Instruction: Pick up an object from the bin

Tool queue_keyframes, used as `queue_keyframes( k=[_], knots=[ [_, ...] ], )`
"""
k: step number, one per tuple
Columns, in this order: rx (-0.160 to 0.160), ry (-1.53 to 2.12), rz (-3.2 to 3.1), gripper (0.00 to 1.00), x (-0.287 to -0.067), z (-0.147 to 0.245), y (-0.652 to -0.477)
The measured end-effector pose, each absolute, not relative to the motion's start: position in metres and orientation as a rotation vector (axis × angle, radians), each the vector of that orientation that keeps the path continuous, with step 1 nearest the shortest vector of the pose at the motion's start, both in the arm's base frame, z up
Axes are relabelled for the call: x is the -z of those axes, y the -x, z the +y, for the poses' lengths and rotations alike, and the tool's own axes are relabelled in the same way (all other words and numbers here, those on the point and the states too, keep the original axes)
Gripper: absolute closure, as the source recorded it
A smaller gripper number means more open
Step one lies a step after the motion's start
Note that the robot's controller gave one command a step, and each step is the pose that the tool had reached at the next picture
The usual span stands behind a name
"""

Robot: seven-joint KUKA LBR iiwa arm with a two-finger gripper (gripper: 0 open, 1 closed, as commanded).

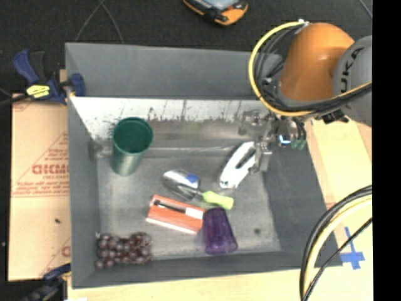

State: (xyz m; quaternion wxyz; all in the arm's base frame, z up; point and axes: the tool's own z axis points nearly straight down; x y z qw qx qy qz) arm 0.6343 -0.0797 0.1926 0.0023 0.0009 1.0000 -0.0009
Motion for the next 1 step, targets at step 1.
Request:
queue_keyframes(
  k=[1],
  knots=[
    [0.006, 0.62, 3.068, 0.0, -0.0849, -0.113, -0.6423]
  ],
)
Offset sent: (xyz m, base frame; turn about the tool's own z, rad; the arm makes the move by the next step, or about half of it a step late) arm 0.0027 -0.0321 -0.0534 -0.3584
